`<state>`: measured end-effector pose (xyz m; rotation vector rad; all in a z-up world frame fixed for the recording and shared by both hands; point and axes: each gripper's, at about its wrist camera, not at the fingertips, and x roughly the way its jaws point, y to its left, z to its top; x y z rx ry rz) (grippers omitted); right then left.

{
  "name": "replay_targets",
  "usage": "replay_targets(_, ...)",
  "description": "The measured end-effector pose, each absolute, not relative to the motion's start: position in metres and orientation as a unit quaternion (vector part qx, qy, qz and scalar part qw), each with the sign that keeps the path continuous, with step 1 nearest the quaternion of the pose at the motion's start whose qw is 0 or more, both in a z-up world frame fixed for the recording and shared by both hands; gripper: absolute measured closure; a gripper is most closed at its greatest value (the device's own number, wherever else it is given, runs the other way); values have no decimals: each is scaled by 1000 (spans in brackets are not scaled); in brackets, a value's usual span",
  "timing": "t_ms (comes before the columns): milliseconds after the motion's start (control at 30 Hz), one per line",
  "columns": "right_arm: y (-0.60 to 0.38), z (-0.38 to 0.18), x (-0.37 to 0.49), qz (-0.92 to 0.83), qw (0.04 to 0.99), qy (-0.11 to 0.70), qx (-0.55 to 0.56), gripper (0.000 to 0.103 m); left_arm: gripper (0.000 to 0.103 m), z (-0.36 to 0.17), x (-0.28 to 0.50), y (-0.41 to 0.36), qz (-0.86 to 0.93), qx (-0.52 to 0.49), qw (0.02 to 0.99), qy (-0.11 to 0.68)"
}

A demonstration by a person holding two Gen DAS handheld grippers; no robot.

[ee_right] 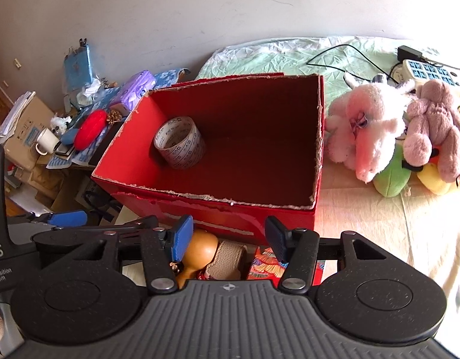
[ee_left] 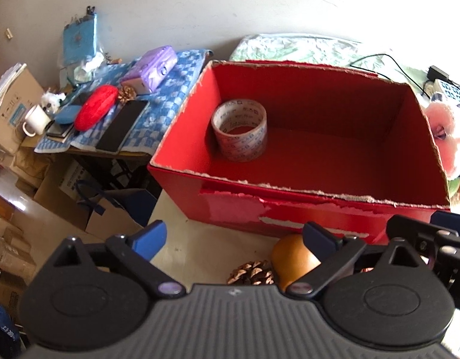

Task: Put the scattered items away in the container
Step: 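Withdraw the right gripper and move it toward the pine cone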

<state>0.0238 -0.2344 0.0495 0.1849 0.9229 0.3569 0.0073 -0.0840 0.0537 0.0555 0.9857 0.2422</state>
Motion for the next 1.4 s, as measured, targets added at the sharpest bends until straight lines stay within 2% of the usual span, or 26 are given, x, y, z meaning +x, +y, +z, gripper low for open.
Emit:
replay_targets(233, -235, 46, 30, 179, 871, 447, 94, 47, 5, 52, 15, -80, 113, 28, 869, 481)
replay_targets(633, -220, 63, 47, 151, 886, 422, 115, 48, 6, 70, 49, -66, 70, 41, 889, 451)
replay_targets(733, -215, 60, 50, 138, 888, 422, 117, 55, 6, 66, 57, -63, 55, 46, 888, 455)
replay_targets(800, -213, 58, 51, 128, 890, 421, 122, 56, 6, 65, 59, -59, 43, 47, 887, 457)
replay_targets(867, -210, 56, 52, 120, 892, 417, 125, 64, 5, 63, 59, -57, 33, 52, 887, 458)
replay_targets(933, -207, 52, 52, 112, 893, 417, 126, 65, 5, 61, 60, -54, 28, 56, 885, 461)
replay_targets(1033, -202, 47, 50, 108, 891, 421, 130, 75, 5, 59, 61, -48, 21, 50, 882, 467)
replay_targets(1167, -193, 47, 45, 111, 893, 418, 127, 80, 5, 57, 59, -41, 21, 44, 882, 469)
replay_targets(1400, -188, 50, 37, 113, 895, 410, 134, 78, 5, 58, 49, -35, 14, 35, 884, 465)
